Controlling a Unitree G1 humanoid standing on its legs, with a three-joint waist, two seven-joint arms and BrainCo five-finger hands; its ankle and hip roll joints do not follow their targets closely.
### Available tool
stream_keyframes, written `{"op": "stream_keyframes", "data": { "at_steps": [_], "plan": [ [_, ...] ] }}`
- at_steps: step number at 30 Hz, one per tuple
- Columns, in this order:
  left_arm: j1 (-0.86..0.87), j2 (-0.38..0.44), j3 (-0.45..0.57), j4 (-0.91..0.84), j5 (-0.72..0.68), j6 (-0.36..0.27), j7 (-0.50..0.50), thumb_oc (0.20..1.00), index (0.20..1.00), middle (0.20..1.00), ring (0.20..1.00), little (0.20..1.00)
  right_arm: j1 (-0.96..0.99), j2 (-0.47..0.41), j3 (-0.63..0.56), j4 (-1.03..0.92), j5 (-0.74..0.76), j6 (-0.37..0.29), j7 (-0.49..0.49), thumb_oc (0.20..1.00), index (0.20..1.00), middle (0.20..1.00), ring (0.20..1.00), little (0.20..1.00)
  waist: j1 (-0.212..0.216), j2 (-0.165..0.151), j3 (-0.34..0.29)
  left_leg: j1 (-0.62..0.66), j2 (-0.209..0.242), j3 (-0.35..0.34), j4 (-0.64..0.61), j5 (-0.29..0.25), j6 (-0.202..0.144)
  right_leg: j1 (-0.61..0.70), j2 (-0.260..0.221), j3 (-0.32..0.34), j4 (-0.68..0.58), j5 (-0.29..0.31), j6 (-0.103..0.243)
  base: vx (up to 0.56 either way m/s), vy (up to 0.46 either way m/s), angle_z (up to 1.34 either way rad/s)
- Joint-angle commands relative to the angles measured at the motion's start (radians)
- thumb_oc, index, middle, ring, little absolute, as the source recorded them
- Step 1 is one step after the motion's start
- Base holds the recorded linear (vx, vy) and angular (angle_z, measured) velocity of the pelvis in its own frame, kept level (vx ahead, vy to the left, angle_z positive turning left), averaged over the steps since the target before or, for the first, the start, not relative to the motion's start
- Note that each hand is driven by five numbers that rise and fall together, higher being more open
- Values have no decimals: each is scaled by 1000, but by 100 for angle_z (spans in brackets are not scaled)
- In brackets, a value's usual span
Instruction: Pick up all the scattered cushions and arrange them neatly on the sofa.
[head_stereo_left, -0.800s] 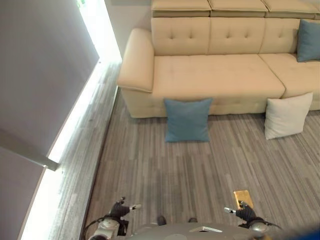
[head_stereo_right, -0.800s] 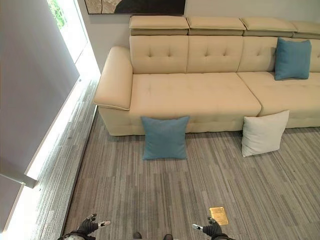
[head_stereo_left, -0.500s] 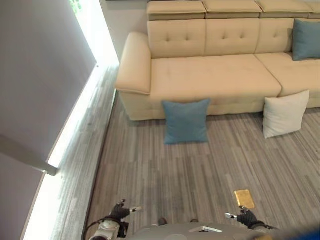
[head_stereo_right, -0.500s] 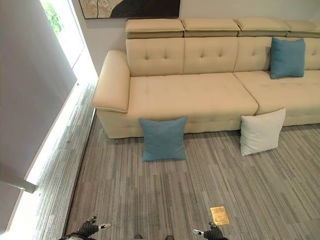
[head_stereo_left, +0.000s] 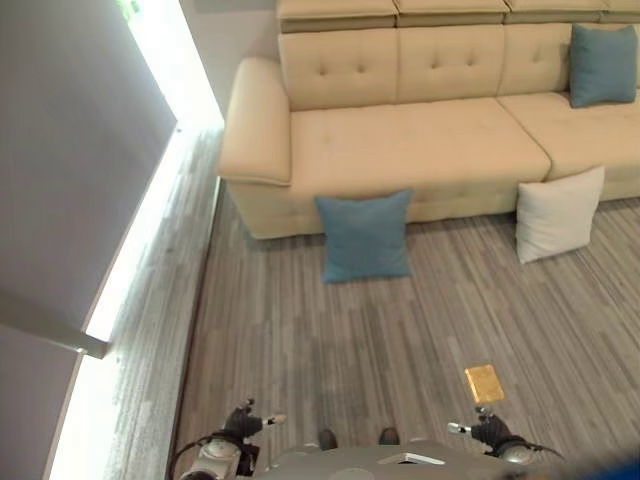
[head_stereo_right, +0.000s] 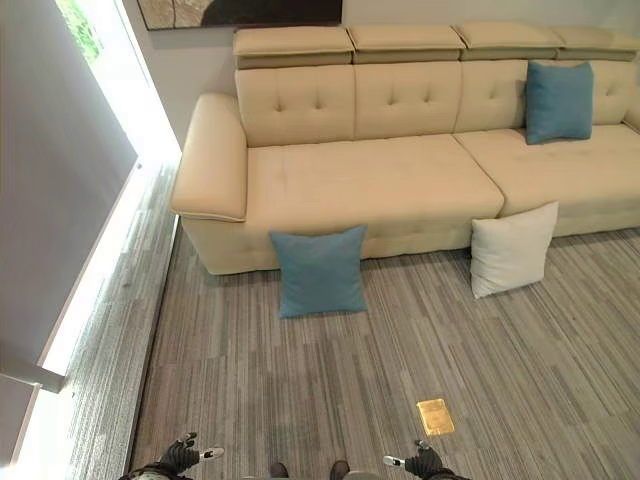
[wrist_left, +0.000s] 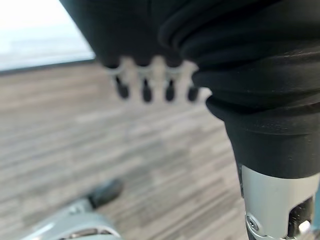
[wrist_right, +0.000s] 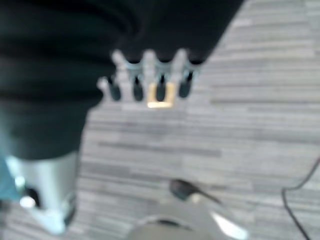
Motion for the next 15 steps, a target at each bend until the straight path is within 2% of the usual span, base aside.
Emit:
{"op": "stream_keyframes", "data": {
  "at_steps": [1,3,4,6,8,9,10,11,13,14,15],
  "plan": [
    [-52,-13,14,60,-8,-7,-2,1000,1000,1000,1000,1000,-62,-4,20,-2,30,-9,8,1000,1000,1000,1000,1000,9,-24,42,34,-3,-30,13,-17,-38,-38,-152,16,86,181,138,9,78,-10],
    [-53,-8,20,69,-4,-5,-3,1000,1000,1000,1000,1000,-66,-1,28,-12,26,-9,8,1000,1000,1000,1000,1000,19,-24,43,47,-7,-19,7,-29,-39,-55,-176,-36,79,182,134,104,17,-16],
    [-55,-3,23,73,-2,-5,-7,1000,1000,1000,1000,1000,-70,-3,37,-19,23,-10,11,1000,1000,1000,1000,1000,15,-29,40,57,-7,-16,5,-35,-46,-59,-161,-46,16,172,123,180,-82,-39],
    [-60,0,24,72,-4,-5,-9,1000,1000,1000,1000,1000,-73,-4,43,-28,25,-13,12,1000,1000,1000,1000,1000,11,-31,40,60,-5,-19,5,-39,-50,-64,-142,-41,-17,173,116,129,-93,-41],
    [-75,-2,12,62,-8,-11,-9,1000,1000,1000,1000,1000,-74,-3,50,-33,40,-14,17,1000,1000,1000,1000,1000,-2,-39,38,62,2,-49,19,-41,-61,-44,-102,18,-75,152,100,158,-148,-3],
    [-75,-2,12,62,-8,-11,-9,1000,1000,1000,1000,1000,-73,-3,50,-33,40,-14,17,1000,1000,1000,1000,1000,-3,-39,38,62,2,-50,19,-41,-61,-43,-102,17,-76,152,100,158,-159,54],
    [-60,45,26,83,12,-18,-58,1000,1000,1000,1000,1000,-71,-6,49,-34,45,-18,29,1000,1000,1000,1000,1000,-8,-38,32,59,14,-53,32,-45,-75,-20,-86,33,-91,134,86,176,-199,76],
    [-54,56,29,89,1,-22,-64,1000,1000,1000,1000,1000,-66,-19,55,-38,45,-21,35,1000,1000,1000,1000,1000,-9,-45,22,39,27,-67,91,-59,-93,7,-76,28,-121,132,71,224,-273,75],
    [-62,64,29,82,-8,-23,-73,1000,1000,1000,1000,1000,-61,-31,59,-49,61,-28,44,1000,1000,1000,1000,1000,-14,-50,26,7,52,-73,186,-35,-125,53,-60,15,-158,127,47,142,-218,40],
    [-62,64,29,82,-8,-23,-73,1000,1000,1000,1000,1000,-61,-31,59,-49,61,-28,44,1000,1000,1000,1000,1000,-16,-49,26,5,53,-75,190,-36,-125,54,-60,13,-160,128,47,79,-220,39],
    [-67,67,26,71,-27,-26,-71,1000,1000,1000,1000,1000,-59,-45,58,-56,72,-32,45,1000,1000,1000,1000,1000,-12,-61,43,-60,69,-87,338,14,-164,84,-52,-1,-187,129,23,74,-209,39]
  ]
}}
